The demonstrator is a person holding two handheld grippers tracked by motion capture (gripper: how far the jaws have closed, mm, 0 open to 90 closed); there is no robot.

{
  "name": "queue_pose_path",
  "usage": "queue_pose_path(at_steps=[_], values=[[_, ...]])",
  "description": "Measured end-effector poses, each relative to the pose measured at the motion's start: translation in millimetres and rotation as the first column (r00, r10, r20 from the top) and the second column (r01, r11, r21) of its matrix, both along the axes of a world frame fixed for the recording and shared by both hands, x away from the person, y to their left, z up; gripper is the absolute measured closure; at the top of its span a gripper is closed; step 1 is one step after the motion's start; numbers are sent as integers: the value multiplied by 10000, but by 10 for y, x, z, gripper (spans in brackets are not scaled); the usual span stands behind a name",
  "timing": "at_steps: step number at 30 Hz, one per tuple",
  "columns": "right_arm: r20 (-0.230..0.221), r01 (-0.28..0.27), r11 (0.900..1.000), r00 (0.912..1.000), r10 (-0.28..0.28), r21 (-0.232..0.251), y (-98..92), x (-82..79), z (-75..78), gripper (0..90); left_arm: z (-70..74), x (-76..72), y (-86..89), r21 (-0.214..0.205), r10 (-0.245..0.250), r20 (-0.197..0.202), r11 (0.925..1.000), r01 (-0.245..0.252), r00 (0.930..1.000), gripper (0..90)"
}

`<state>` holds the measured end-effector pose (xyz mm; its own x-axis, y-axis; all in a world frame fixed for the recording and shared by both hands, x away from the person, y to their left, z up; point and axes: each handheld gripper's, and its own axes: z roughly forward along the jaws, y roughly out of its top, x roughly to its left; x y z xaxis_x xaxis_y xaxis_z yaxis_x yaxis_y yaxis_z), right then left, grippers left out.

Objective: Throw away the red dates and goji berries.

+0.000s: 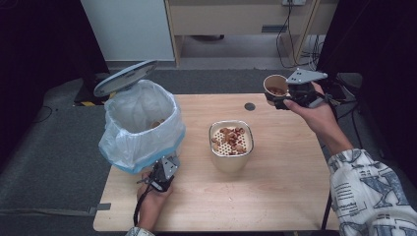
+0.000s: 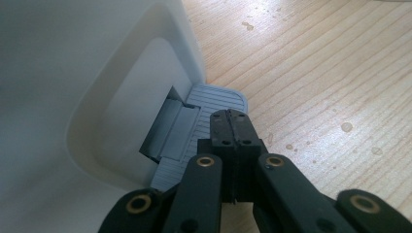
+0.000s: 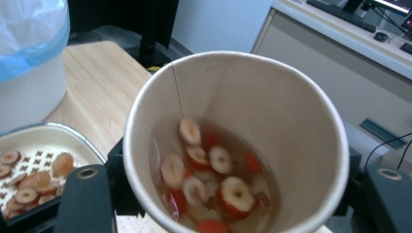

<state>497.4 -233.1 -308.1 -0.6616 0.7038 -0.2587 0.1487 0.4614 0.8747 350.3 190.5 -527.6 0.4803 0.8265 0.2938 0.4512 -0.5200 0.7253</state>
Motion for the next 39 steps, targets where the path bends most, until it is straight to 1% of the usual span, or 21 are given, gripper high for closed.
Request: queue_pose_path(at_steps=[3, 9, 13, 17, 18, 19, 21, 23, 24, 25, 26, 29, 32, 39], values=[[57, -174, 9998, 9998, 175, -110, 56, -7, 15, 311, 0, 0, 0, -2, 0, 1, 10000, 0, 10000, 896], [77, -362, 9993, 9993, 363, -78, 119, -8, 28, 310, 0, 0, 0, -7, -2, 3, 10000, 2, 10000, 896], [199, -612, 9975, 9979, 619, -342, 204, -30, 42, 310, 0, 0, 0, -1, -2, 0, 10000, 2, 10000, 896], [291, -730, 9964, 9968, 742, -421, 249, -47, 63, 310, 0, 0, 0, 0, -2, -1, 10000, 2, 10000, 896], [418, -803, 9947, 9957, 831, -640, 287, -63, 76, 310, 0, 0, 0, 0, 0, 1, 10000, 0, 10000, 896], [418, -803, 9947, 9957, 831, -640, 287, -63, 76, 310, 0, 0, 0, -10, 0, 3, 10000, 0, 10000, 896], [597, -844, 9928, 9942, 897, -851, 324, -84, 93, 310, 0, 0, -1, 1, -2, 3, 10000, 2, 10000, 896], [670, -854, 9920, 9935, 918, -931, 337, -93, 98, 310, 1, 0, -1, 7, 0, -5, 10000, 0, 10000, 896], [753, -850, 9907, 9928, 933, -1065, 352, -104, 101, 310, 1, 0, -1, 12, 1, -6, 10000, -1, 10000, 895], [906, -909, 9872, 9905, 1032, -1311, 384, -123, 105, 311, 1, -1, -1, 12, 4, -6, 10000, -4, 10000, 896], [906, -909, 9872, 9905, 1032, -1311, 384, -123, 105, 311, 1, -1, -1, 12, 4, -6, 10000, -4, 10000, 896], [1087, -955, 9837, 9877, 1127, -1521, 425, -145, 115, 311, 1, 0, -1, 17, 6, -6, 10000, -5, 10000, 896], [1274, -1073, 9822, 9836, 1274, -1539, 453, -165, 151, 311, 1, -1, -2, 8, 7, -7, 10000, -7, 10000, 896], [1369, -1053, 9784, 9819, 1306, -1779, 479, -172, 186, 311, 1, -1, -2, 14, 8, -7, 10000, -8, 10000, 896]])
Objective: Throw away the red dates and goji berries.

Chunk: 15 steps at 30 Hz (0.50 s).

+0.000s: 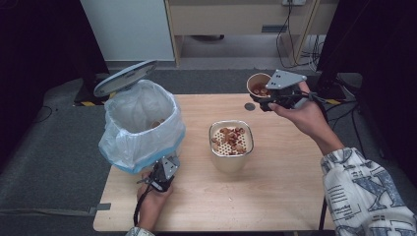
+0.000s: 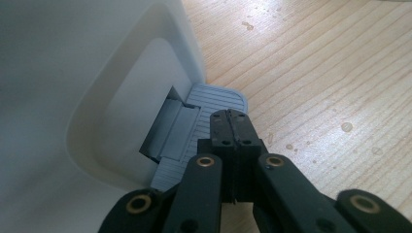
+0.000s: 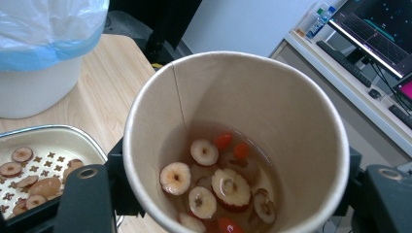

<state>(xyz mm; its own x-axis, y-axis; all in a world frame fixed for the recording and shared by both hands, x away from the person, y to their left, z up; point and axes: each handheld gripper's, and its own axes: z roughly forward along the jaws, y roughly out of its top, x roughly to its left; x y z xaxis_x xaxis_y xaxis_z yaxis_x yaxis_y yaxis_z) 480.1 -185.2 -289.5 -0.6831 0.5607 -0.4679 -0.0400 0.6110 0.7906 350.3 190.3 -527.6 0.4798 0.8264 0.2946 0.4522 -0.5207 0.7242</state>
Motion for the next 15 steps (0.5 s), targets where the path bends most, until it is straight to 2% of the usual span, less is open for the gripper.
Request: queue_pose_path(at_steps=[8, 10, 15], values=[[98, -8, 9997, 10000, 11, -264, 52, 4, 22, 310, 1, 1, 0, 19, -11, -6, 10000, 11, 10000, 896], [103, -193, 9991, 9998, 197, -388, 99, -1, 25, 310, 1, 0, 0, 18, -11, -6, 10000, 11, 10000, 896], [120, -189, 9989, 9997, 195, -431, 119, 11, 44, 309, 1, 1, 1, 10, -15, -2, 10000, 15, 10000, 896]])
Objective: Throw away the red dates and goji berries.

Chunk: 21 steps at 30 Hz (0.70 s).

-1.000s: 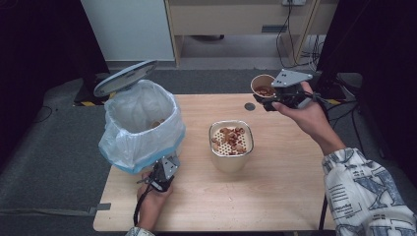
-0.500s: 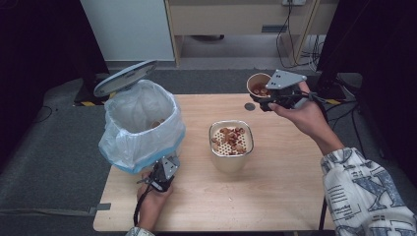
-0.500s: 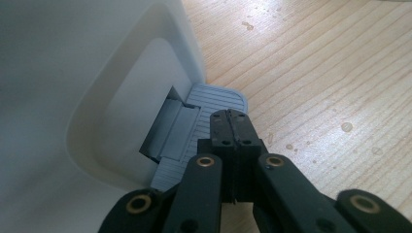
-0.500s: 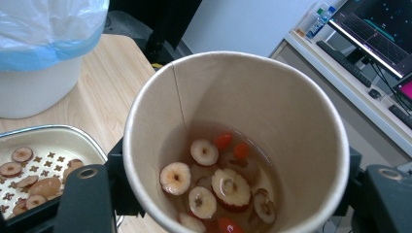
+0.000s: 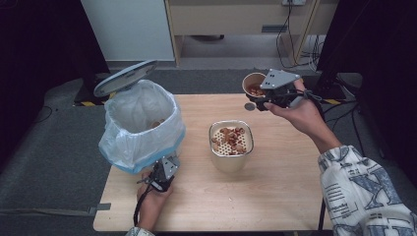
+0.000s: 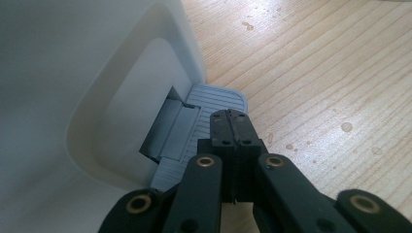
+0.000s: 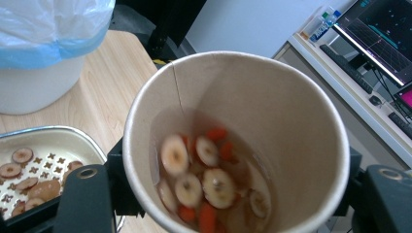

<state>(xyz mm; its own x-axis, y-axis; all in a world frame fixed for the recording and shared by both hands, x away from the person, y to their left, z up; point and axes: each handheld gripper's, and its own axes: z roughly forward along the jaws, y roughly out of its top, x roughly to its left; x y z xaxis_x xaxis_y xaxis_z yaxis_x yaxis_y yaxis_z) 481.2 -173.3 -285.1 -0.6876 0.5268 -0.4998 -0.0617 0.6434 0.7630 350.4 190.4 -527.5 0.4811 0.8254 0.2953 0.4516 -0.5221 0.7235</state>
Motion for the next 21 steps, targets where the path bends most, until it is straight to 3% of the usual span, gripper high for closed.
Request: queue_pose_path(at_steps=[12, 17, 21], values=[[239, -127, 9992, 9996, 136, -372, 62, 7, 35, 310, 1, -1, -1, 16, 1, -16, 10000, -1, 10000, 896], [460, -257, 9961, 9985, 296, -845, 111, -16, 7, 310, 1, -1, 0, 12, 2, -15, 10000, -2, 10000, 896], [545, -231, 9956, 9981, 282, -912, 114, -16, 8, 310, 1, -1, 0, 13, 0, -16, 10000, 0, 10000, 896]])
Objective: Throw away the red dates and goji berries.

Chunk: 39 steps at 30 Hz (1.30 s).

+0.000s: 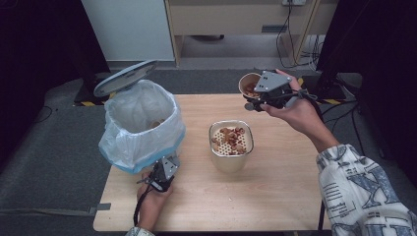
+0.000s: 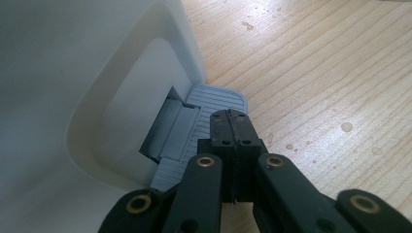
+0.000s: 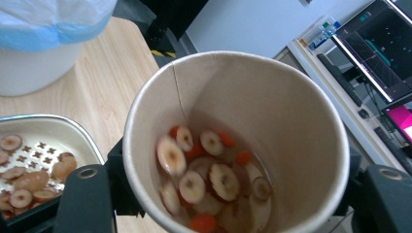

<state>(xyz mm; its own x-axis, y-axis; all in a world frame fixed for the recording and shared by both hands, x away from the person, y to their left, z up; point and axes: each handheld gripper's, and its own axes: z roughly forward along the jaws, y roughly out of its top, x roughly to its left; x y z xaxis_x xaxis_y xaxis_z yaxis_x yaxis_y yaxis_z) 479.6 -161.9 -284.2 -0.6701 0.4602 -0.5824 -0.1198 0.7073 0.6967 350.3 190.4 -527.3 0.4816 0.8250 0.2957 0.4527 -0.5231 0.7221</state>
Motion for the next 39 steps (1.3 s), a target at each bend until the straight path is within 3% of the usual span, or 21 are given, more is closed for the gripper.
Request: queue_pose_path(at_steps=[10, 21, 39], values=[[284, -26, 9990, 9996, 39, -452, 24, -13, -18, 311, 0, 0, 0, 3, 2, 1, 10000, -2, 10000, 896], [862, -169, 9893, 9958, 296, -1448, 144, -76, -81, 313, -1, 0, 1, -22, 0, 12, 10000, 0, 10000, 895], [967, -182, 9874, 9947, 337, -1570, 151, -109, -50, 312, 1, -1, -1, 7, 5, -11, 10000, -5, 10000, 896]])
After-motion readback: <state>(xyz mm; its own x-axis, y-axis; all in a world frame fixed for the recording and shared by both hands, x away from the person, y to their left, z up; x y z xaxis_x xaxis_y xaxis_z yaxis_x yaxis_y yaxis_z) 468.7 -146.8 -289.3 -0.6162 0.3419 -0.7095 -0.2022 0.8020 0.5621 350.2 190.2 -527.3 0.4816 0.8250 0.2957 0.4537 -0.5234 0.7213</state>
